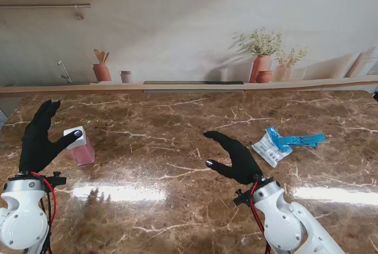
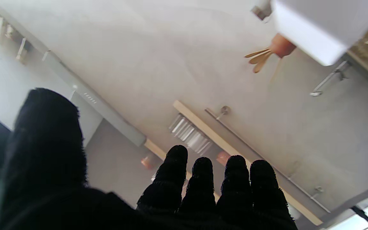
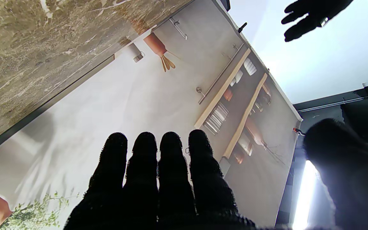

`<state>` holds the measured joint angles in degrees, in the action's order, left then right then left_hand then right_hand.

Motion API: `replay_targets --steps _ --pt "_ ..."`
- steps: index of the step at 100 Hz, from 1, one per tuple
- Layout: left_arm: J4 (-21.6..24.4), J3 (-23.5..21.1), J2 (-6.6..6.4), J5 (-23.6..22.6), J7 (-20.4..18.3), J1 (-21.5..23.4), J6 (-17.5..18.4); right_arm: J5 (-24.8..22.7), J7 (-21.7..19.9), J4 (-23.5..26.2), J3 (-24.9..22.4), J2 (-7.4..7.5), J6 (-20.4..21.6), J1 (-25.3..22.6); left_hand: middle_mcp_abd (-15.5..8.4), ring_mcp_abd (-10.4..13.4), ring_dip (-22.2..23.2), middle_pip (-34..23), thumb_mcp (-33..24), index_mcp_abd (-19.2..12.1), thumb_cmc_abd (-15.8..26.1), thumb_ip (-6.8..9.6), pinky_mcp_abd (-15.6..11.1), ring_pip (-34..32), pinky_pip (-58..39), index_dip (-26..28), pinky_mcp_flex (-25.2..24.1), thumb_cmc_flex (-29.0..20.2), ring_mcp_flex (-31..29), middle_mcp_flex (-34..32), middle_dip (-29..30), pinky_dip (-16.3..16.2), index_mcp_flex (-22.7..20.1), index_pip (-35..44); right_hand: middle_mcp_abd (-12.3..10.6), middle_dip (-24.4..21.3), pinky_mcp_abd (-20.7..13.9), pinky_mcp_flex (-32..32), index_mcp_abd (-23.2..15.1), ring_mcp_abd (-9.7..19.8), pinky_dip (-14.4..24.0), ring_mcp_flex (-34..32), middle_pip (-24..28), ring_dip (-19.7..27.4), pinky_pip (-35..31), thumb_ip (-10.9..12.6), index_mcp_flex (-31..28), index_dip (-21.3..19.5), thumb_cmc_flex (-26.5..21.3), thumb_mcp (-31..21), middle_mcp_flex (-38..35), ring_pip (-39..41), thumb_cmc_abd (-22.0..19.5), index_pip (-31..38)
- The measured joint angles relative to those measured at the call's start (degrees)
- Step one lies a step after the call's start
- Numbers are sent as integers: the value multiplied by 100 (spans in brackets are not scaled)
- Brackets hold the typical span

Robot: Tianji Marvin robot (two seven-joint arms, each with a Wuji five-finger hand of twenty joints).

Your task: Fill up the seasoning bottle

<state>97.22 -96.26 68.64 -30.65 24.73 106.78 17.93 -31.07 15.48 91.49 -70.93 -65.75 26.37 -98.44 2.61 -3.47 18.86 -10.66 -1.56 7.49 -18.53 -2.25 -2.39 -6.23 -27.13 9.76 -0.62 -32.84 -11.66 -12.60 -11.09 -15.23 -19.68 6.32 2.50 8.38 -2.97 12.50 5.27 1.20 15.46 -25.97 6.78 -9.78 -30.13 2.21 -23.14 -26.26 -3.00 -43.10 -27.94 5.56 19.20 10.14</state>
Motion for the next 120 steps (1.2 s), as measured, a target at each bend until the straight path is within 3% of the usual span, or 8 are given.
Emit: replay_targets --steps 20,40,64,90,102,109,120 --pt "-489 -64 0 160 -3 -44 -85 -1 -11 -2 19 2 -21 7 0 45 -24 210 0 34 -411 0 0 58 314 -60 0 -133 238 56 142 1 227 -82 0 0 0 14 -2 -1 0 -56 1 0 -1 0 -1 0 -2 9 -4 9 8 59" --pt "-1056 -71 7 350 -24 -205 -259 -5 -42 6 39 7 -67 14 0 136 -32 567 -2 104 -584 0 -63 67 790 -56 -2 -376 276 202 224 -74 918 -212 0 0 2 48 -2 -2 0 -55 29 0 -11 0 -1 0 -8 9 -65 9 15 65" --pt "-1874 47 16 813 -142 -582 -401 -3 -115 26 95 21 -134 35 -11 201 -36 714 1 111 -881 0 -112 125 1144 92 -2 -449 416 261 224 -317 922 -439 0 0 2 49 -4 -3 0 -56 29 0 -12 0 -2 0 -15 9 -73 9 16 66" --pt "-2608 260 -23 1142 -761 -1032 -496 -2 -207 82 163 38 -275 58 -140 208 -38 715 -3 92 -1173 0 -121 125 1144 143 -2 -744 416 261 224 -458 921 -572 0 0 3 49 -8 -3 0 -55 29 0 -66 5 -2 0 -75 34 -77 11 20 69" --pt "-2950 351 -51 1226 -962 -1266 -508 -16 -213 120 173 41 -342 54 -219 208 -40 715 -3 -5 -1286 -1 -121 126 1144 144 -3 -744 416 261 224 -469 922 -574 0 0 4 50 -9 -3 0 -55 29 0 -68 5 -4 0 -75 34 -77 12 20 70" --pt "-3168 415 -67 1284 -1048 -1417 -500 -26 -240 154 173 47 -391 45 -228 208 -40 715 -3 -231 -1286 -1 -122 126 1211 152 -40 -744 416 261 224 -488 922 -574 -4 0 4 50 -63 -3 0 -55 29 0 -68 5 -6 0 -75 34 -77 12 20 78" --pt "-3485 496 -84 1490 -1242 -1660 -433 -75 -275 206 163 56 -471 22 -228 398 -40 675 -3 -596 -1286 -1 -568 126 1676 213 -278 -744 418 261 224 -518 921 -574 -7 5 5 50 -68 -3 0 -56 29 0 -70 5 -9 0 -75 46 -79 14 20 128"
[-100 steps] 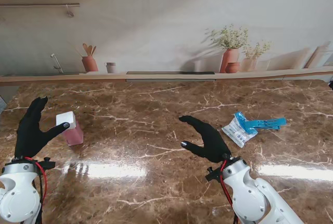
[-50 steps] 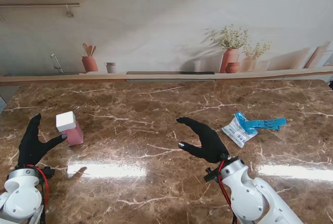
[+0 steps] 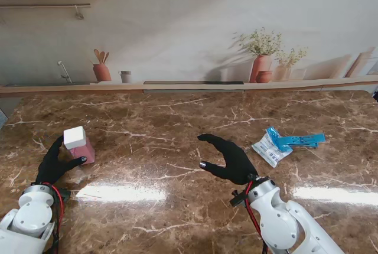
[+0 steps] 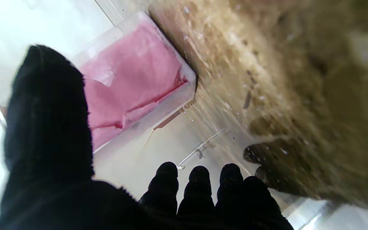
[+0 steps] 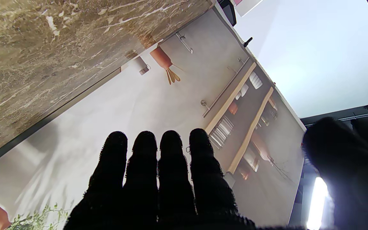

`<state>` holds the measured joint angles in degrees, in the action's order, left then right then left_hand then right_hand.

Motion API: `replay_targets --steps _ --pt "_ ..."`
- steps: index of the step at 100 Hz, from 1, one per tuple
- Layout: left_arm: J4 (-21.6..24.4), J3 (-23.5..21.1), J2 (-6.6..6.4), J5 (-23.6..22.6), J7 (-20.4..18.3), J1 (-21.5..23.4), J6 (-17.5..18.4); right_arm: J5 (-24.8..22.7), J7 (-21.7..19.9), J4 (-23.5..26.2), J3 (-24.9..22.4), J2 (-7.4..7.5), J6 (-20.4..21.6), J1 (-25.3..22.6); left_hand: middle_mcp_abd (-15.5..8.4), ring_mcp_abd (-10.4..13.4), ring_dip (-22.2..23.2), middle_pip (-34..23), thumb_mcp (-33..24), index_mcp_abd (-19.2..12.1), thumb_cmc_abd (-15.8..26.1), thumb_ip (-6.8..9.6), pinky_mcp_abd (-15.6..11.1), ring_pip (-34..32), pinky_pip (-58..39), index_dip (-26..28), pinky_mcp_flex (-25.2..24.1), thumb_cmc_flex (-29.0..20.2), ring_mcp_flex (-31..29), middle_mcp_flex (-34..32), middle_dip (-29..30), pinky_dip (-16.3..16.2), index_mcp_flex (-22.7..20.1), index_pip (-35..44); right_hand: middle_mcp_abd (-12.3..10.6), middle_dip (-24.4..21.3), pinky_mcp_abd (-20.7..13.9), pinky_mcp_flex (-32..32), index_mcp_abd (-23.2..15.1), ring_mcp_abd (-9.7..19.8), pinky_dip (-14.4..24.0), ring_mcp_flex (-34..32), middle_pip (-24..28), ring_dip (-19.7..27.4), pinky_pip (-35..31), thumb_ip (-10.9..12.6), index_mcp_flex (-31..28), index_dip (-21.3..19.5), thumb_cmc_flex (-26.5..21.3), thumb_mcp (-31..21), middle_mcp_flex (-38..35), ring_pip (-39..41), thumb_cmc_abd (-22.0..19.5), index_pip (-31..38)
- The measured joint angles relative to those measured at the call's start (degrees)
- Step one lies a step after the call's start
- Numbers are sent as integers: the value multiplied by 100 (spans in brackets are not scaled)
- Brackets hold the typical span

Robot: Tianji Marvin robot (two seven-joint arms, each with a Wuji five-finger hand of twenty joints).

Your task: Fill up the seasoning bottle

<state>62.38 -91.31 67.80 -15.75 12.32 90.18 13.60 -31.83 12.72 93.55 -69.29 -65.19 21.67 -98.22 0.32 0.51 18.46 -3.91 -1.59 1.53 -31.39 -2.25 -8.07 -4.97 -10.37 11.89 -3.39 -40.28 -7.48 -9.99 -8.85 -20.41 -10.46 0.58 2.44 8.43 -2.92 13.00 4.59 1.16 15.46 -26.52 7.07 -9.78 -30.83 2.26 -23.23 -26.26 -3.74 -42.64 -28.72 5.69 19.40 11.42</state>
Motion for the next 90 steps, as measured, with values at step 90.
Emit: replay_targets --steps 90 --pt "-847 659 -77 651 -541 -819 491 -51 -108 41 274 31 -361 100 16 38 119 43 -1754 -1224 -634 -278 -250 202 1099 1931 -436 190 357 119 -614 -869 -802 2584 -87 142 3 0 -88 2 0 0 13 -60 -2 1 -67 0 -283 108 -68 44 5 70"
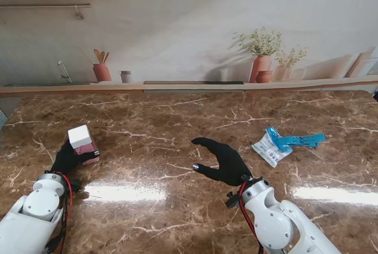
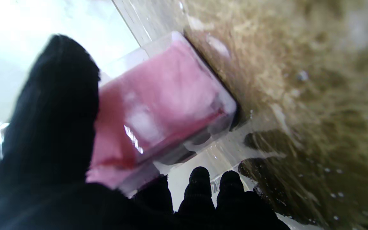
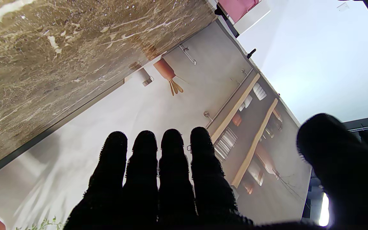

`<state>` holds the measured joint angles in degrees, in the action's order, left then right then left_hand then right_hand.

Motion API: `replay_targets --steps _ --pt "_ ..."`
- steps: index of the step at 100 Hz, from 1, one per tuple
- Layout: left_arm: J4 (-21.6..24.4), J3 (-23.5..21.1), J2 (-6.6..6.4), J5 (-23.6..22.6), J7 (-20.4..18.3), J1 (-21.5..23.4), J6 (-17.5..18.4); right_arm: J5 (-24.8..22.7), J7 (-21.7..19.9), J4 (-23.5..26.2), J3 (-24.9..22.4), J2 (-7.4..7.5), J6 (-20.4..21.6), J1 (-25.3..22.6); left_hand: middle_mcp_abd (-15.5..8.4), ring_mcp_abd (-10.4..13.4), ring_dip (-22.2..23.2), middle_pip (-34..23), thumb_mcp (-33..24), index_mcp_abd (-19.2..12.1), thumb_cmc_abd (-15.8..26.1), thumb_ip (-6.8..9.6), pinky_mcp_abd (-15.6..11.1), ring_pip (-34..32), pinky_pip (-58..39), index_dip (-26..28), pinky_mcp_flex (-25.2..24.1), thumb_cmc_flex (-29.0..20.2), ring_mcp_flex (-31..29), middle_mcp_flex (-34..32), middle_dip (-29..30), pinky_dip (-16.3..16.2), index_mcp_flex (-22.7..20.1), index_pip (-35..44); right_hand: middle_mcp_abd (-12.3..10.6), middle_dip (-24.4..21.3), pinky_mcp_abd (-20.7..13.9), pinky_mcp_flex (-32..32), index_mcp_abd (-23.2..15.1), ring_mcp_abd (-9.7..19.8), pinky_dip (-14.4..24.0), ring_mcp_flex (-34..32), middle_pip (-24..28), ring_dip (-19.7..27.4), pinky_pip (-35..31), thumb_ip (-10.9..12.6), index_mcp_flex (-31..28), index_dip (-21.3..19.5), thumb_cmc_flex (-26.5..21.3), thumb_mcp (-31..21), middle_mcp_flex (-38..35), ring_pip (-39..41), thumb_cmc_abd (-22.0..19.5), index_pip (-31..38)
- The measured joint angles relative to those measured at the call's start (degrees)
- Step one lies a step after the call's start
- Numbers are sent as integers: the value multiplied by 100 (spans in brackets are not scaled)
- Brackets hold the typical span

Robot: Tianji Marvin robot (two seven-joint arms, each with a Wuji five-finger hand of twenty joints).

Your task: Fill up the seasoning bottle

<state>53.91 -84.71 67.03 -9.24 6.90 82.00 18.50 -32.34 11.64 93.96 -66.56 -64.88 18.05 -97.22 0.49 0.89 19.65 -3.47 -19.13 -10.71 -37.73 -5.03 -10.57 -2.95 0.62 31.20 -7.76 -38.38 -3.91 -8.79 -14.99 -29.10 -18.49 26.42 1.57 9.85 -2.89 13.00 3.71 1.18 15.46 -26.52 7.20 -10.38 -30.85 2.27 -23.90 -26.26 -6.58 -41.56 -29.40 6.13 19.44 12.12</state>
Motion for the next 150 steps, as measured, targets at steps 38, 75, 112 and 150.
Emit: replay_targets --steps 38,75,112,150 --pt "120 125 210 89 700 77 243 -3 13 15 10 -3 -120 -8 -228 -299 293 -928 -349 410 -208 -383 827 -441 -1336 1926 307 -855 -1300 -1903 162 -1367 -713 1105 -32 56 3 0 -60 7 0 -125 52 -2 -1 16 -124 0 -75 76 -145 15 -32 26" --pt "1541 200 189 -308 865 695 314 -329 125 322 -89 -7 -672 -119 144 -1039 1828 -403 -1252 759 -793 -547 1752 -2310 -5500 2671 1374 -286 -4275 -5132 -1745 -1683 -1253 1120 -47 81 65 96 -69 9 0 -354 115 -7 -137 16 -233 0 -376 185 -292 79 -85 87" --pt "2844 642 -45 -444 197 976 165 -581 23 571 134 17 -1418 227 188 -1153 2035 -357 -1252 765 -911 -547 1763 -2526 -5852 2727 1603 -156 -4563 -5372 -2228 -1682 -1307 1286 -51 267 289 465 -141 -86 278 -840 217 -236 -800 16 -299 -4 -644 329 -582 418 74 215" --pt "3199 1491 -190 -400 -501 738 -16 -691 -899 1082 -80 28 -1759 450 519 -1153 2037 -406 -1252 1076 -912 -695 1767 -2529 -5920 -1271 1595 -225 -4569 -5520 -2617 -1572 -2034 1152 -52 427 579 726 -65 -203 700 -1081 218 -576 -1395 -85 -222 -4 -731 150 -542 534 1126 150"
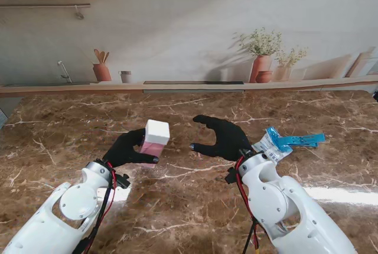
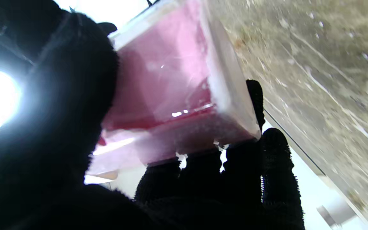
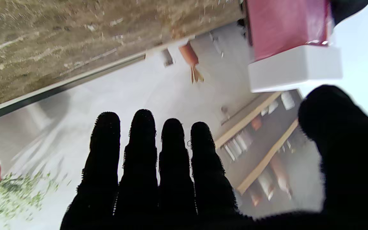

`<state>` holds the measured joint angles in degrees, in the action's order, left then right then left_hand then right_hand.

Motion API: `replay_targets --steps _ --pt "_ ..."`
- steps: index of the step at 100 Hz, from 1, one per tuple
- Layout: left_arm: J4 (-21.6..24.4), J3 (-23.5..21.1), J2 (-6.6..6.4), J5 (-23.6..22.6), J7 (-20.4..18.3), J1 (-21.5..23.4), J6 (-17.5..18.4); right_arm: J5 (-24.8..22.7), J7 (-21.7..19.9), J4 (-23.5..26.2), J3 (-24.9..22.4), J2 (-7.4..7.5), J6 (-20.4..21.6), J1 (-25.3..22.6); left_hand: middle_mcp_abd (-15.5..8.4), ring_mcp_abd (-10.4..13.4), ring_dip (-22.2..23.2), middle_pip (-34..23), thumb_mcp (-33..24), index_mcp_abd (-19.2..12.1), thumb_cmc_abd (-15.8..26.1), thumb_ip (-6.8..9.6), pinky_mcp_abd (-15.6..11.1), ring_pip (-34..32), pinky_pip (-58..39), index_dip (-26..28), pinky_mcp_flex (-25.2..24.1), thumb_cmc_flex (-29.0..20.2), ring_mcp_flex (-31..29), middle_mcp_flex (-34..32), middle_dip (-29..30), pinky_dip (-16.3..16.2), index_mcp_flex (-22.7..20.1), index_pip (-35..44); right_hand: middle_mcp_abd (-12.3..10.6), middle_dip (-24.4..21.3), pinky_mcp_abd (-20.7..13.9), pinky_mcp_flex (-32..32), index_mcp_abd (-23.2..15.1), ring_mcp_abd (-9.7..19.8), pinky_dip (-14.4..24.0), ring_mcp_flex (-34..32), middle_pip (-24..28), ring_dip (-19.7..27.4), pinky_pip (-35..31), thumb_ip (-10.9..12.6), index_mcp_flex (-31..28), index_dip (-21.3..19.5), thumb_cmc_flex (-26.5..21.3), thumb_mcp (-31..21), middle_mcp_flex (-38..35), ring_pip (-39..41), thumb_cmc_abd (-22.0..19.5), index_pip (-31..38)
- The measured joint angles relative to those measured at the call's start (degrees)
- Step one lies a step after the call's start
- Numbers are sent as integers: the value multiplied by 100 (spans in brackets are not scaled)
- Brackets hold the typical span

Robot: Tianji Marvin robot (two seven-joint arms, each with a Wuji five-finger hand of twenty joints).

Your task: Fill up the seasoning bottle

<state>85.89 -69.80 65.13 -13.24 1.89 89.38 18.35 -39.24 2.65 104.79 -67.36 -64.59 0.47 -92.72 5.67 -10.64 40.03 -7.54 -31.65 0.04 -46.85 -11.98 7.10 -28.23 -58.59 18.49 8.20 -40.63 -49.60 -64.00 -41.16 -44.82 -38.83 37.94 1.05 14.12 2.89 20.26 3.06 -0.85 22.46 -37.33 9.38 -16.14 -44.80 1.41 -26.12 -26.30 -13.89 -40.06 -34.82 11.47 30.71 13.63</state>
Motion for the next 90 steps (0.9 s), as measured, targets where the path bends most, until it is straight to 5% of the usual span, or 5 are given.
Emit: replay_targets --steps 9,32,52,65,90 --pt "38 186 -23 12 -182 -118 -82 -41 -609 232 -136 106 24 15 125 -34 134 -4 0 113 0 -26 60 0 0 -491 -92 -11 22 0 -307 5 -147 -145 2 66 62 0 90 -4 160 0 -8 -107 -16 -69 227 0 0 -109 222 40 349 -153" --pt "163 645 -82 -108 -508 -446 -292 -62 -1256 386 -239 299 -39 160 310 -231 565 -198 4 334 -1 -27 62 -148 143 -646 -299 -127 317 154 -1038 63 -256 -155 89 423 73 -10 597 -87 609 15 49 -473 -70 -257 906 -9 0 -41 839 120 499 -527" --pt "394 929 -123 -242 -626 -581 -448 -38 -1452 393 -240 344 -108 274 351 -293 954 -355 74 425 -2 -41 62 -282 363 1 -429 -259 585 356 -1423 131 -256 -155 123 928 140 159 651 -126 976 -33 567 -847 -220 -382 892 -441 86 109 662 515 547 -217" --pt "446 1011 -122 -200 -703 -628 -532 6 -1590 374 -250 378 12 367 395 -293 1109 -478 138 559 -2 -41 62 -288 438 348 -462 -311 626 414 -1543 132 -256 -155 -2 1404 148 464 490 -59 1255 -635 964 -1367 -668 -382 396 -828 -1 291 71 1100 593 257" --pt "500 1049 -152 -141 -955 -672 -628 332 -1740 214 -273 418 659 535 433 -294 1197 -573 151 772 4 -41 62 -423 449 543 -510 -313 641 414 -1714 132 -256 -103 -432 2443 151 923 -362 316 1755 -1328 1937 -2577 -1967 -560 -1037 -1624 -1254 532 -1413 3034 879 1044"
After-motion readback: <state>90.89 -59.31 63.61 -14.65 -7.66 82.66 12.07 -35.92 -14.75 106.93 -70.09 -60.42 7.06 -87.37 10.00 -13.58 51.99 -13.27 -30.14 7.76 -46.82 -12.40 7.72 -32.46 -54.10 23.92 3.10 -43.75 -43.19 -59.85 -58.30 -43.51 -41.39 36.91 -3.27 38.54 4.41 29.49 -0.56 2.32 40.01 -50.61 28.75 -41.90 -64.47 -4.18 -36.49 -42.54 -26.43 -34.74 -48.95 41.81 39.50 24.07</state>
